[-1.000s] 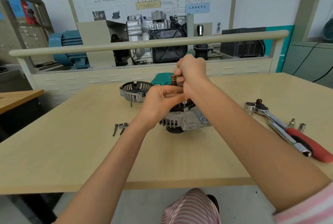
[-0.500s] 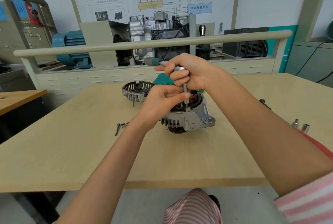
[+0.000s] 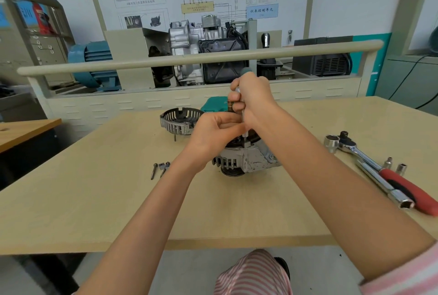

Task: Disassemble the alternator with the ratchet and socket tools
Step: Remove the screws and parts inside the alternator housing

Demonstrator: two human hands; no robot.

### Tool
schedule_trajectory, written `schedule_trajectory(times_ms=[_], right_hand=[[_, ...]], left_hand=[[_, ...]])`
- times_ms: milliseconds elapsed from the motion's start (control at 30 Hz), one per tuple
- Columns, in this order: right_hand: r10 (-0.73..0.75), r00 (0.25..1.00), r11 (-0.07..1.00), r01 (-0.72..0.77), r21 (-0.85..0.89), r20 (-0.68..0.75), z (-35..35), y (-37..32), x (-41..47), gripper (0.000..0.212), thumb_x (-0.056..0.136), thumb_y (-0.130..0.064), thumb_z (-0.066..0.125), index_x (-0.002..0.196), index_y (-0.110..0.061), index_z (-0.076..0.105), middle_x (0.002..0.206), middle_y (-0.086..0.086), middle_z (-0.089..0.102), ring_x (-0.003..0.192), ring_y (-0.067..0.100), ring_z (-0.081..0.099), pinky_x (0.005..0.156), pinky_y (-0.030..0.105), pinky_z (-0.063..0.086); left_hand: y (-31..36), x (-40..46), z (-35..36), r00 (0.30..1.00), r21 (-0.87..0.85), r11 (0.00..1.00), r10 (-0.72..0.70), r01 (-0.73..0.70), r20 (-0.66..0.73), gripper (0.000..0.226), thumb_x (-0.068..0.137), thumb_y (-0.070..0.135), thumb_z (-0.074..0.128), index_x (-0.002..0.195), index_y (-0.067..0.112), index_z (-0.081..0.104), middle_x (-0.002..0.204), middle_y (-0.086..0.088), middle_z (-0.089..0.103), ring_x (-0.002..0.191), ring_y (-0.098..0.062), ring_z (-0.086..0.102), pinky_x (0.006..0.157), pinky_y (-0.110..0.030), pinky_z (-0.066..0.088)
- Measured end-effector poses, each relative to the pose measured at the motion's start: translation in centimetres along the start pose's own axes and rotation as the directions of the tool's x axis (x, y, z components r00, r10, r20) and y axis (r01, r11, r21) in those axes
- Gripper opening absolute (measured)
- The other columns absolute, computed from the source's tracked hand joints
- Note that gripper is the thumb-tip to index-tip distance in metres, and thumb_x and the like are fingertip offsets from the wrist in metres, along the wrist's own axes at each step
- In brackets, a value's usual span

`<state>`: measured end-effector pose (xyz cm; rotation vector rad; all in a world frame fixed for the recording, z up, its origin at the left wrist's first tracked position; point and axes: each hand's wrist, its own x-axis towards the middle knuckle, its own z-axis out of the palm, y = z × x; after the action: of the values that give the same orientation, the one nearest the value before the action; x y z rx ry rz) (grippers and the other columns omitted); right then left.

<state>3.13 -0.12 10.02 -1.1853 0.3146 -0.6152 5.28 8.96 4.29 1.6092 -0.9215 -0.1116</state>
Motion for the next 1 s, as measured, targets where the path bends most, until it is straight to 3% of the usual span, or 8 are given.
schedule_trajectory(times_ms=[67, 233, 400, 500, 633, 800, 900, 1000], right_hand=[[0.105, 0.977, 0.994, -0.095, -0.063, 0.183, -0.4, -0.6, 0.4, 0.016, 0.091, -0.001, 0.029, 0.094, -0.008, 0.043, 0.059, -0.001, 0.042, 0.028, 0.002, 0.03, 0.029, 0.015, 0.017], [0.335, 0.736, 0.941, -0.294, -0.167, 0.588, -1.7, -1.8, 0.6, 0.024, 0.096, -0.01, 0.034, 0.111, -0.002, 0.05, 0.05, -0.01, 0.04, 0.027, 0.003, 0.027, 0.03, 0.011, 0.014], [0.276, 0.804, 0.955, -0.29, -0.059, 0.526, -1.7, -1.6, 0.1, 0.018, 0.097, -0.01, 0.034, 0.102, -0.004, 0.051, 0.051, -0.01, 0.04, 0.027, 0.003, 0.027, 0.028, 0.011, 0.015], [0.093, 0.975, 0.995, -0.098, 0.013, 0.204, -0.9, -0.6, -0.2, 0.019, 0.093, -0.002, 0.032, 0.083, -0.008, 0.047, 0.057, -0.002, 0.041, 0.03, 0.002, 0.031, 0.029, 0.014, 0.017], [-0.052, 0.995, 0.996, 0.058, 0.064, -0.087, 0.0, 0.4, -0.4, 0.017, 0.087, 0.0, 0.029, 0.096, -0.01, 0.039, 0.055, 0.001, 0.042, 0.043, 0.01, 0.032, 0.031, 0.017, 0.02], [0.127, 0.97, 0.987, -0.103, -0.123, 0.208, -0.4, -0.7, 0.0, 0.017, 0.093, -0.004, 0.032, 0.087, -0.009, 0.047, 0.052, -0.003, 0.042, 0.03, 0.003, 0.031, 0.029, 0.015, 0.017], [0.256, 0.87, 0.963, -0.19, -0.191, 0.422, -0.6, -1.3, 0.2, 0.019, 0.096, -0.009, 0.034, 0.101, -0.005, 0.052, 0.047, -0.009, 0.043, 0.029, 0.002, 0.03, 0.028, 0.013, 0.017], [0.301, 0.83, 0.95, -0.215, -0.227, 0.471, -0.6, -1.5, 0.1, 0.022, 0.097, -0.01, 0.035, 0.107, -0.002, 0.052, 0.048, -0.009, 0.042, 0.028, 0.003, 0.03, 0.028, 0.013, 0.017]], left_hand=[[0.1, -0.1, -0.2, 0.999, -0.008, 1.0, 0.003, -0.003, 0.036, 0.015, 0.085, 0.008, 0.066, 0.091, 0.02, 0.072, 0.085, 0.009, 0.074, 0.086, -0.002, 0.068, 0.077, -0.008, 0.048], [0.0, -0.3, -0.1, 1.0, -0.033, 0.999, 0.023, -0.023, 0.018, 0.013, 0.083, 0.007, 0.067, 0.091, 0.016, 0.073, 0.085, 0.008, 0.073, 0.083, -0.002, 0.068, 0.077, -0.008, 0.049], [0.0, -0.2, 0.2, 0.999, -0.026, 1.0, 0.016, -0.017, -0.027, 0.017, 0.081, 0.006, 0.069, 0.095, 0.016, 0.072, 0.086, 0.002, 0.073, 0.084, -0.005, 0.069, 0.081, -0.014, 0.051], [-0.1, -0.2, 0.4, 0.998, -0.018, 1.0, 0.019, -0.02, -0.056, 0.018, 0.081, 0.005, 0.069, 0.094, 0.017, 0.072, 0.092, -0.004, 0.074, 0.086, -0.008, 0.069, 0.084, -0.017, 0.052], [-0.1, -0.1, 0.2, 0.999, -0.004, 1.0, 0.021, -0.021, -0.036, 0.018, 0.081, 0.005, 0.068, 0.085, 0.022, 0.072, 0.081, 0.005, 0.074, 0.084, -0.006, 0.069, 0.081, -0.015, 0.052], [0.1, -0.1, 0.0, 1.0, 0.045, 0.999, 0.009, -0.008, -0.001, 0.005, 0.082, 0.011, 0.069, 0.082, 0.014, 0.073, 0.088, -0.016, 0.072, 0.08, -0.013, 0.063, 0.086, -0.026, 0.05], [0.0, -0.2, -0.2, 1.0, 0.03, 1.0, 0.007, -0.007, 0.02, 0.003, 0.082, 0.011, 0.07, 0.08, 0.011, 0.073, 0.081, -0.006, 0.073, 0.076, -0.009, 0.064, 0.08, -0.019, 0.051], [-0.1, -0.2, -0.3, 1.0, 0.017, 1.0, 0.016, -0.016, 0.016, 0.006, 0.082, 0.01, 0.07, 0.085, 0.013, 0.074, 0.084, -0.003, 0.074, 0.081, -0.008, 0.067, 0.08, -0.017, 0.051]])
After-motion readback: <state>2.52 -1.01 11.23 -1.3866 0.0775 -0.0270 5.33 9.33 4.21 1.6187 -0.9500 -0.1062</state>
